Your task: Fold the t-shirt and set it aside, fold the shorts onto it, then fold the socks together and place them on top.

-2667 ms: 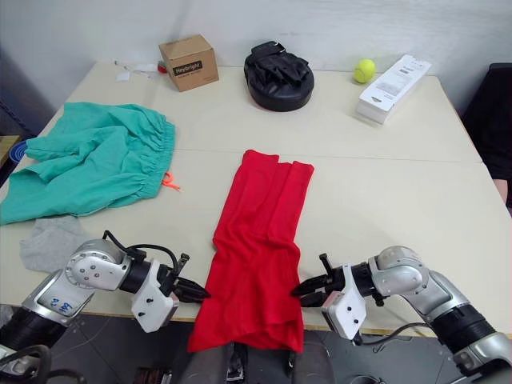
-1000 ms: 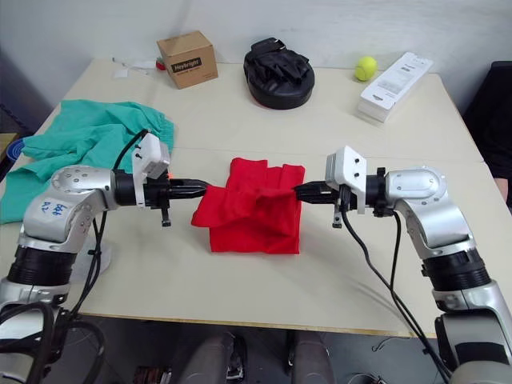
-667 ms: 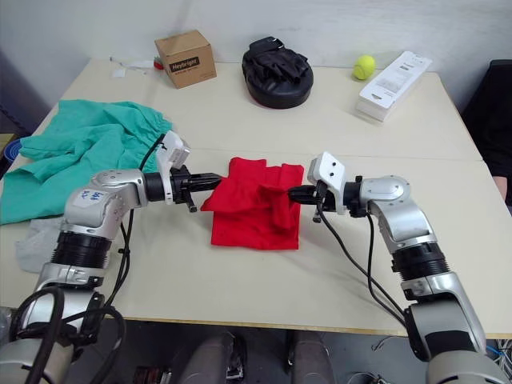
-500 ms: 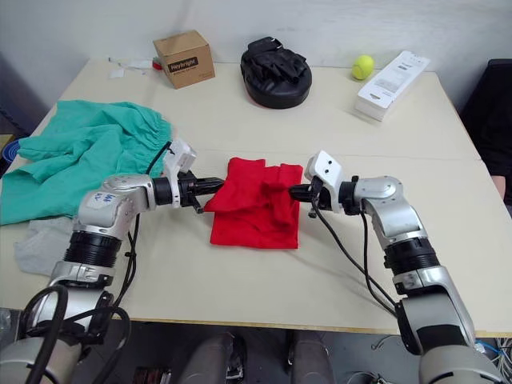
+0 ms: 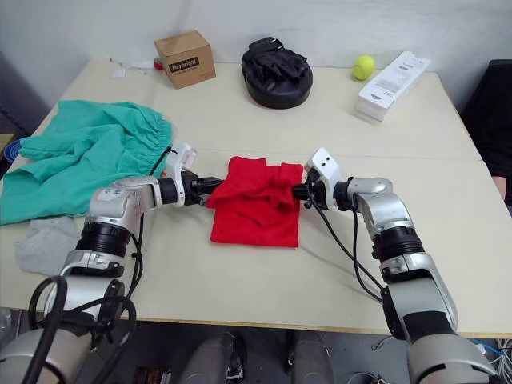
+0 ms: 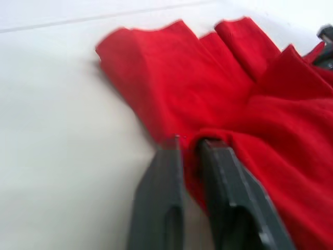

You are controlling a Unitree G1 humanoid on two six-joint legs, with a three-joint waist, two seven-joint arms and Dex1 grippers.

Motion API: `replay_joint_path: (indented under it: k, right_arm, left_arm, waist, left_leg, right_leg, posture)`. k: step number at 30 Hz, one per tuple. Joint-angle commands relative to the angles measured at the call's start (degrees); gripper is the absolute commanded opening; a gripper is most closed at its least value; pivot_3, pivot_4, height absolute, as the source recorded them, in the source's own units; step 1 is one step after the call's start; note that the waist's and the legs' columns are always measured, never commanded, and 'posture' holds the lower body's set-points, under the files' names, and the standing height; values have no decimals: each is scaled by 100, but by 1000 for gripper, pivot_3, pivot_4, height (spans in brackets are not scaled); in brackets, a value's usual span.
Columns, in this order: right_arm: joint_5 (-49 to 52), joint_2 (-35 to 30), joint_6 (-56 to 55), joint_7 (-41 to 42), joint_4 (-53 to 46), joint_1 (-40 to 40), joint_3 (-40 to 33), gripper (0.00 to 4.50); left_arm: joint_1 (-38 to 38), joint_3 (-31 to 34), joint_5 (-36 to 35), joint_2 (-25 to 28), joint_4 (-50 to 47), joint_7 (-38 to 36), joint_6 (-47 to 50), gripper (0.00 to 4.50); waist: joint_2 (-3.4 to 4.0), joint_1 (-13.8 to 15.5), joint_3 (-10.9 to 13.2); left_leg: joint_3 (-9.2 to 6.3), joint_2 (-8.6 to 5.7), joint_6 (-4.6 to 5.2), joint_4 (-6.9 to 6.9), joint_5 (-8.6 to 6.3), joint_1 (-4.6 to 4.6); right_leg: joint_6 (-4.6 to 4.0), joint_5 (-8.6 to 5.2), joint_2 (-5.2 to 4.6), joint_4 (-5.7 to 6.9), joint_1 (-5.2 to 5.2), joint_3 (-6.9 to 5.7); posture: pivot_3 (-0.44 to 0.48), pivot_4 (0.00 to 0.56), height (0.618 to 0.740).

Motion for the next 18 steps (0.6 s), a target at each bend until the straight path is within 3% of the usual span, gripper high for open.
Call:
replay_joint_path:
  k: [1,9,15,18]
  right_arm:
    - [127,22,277,-69,28,-205,-299,1785]
    - [-22,-472,96,130,-545,108,-410,4498]
    - [-111,-1181,-535,445,-1493,736,-461,4498]
    - [-89,-1426,-1124,584,-2082,1097,-531,4498]
  left_arm:
    - [-175,235,-99,-65,198,47,8,1960]
    - [71,337,-146,302,-384,-137,365,4480]
    - [744,404,-356,1061,-1617,-720,498,4480]
    - [1191,369,-384,1431,-2428,-1073,101,4480]
  waist:
    - [0,-5,0]
    - [0,-15,0]
    - [0,-13,0]
    - [0,-10,0]
  left_leg:
    - [0,0,0,0,0,0]
    - [3,0,-1,-2,0,-1]
    - [5,0,-4,-8,-2,-1]
    - [6,1,-6,-8,-2,0]
  right_leg:
    - [0,0,0,0,0,0]
    - [0,0,1,0,-4,4]
    - [0,0,1,-5,-7,10]
    - [0,0,1,-5,-7,13]
  posture:
    - [0,150,740]
    - [0,150,740]
    - [0,150,740]
    - [0,150,740]
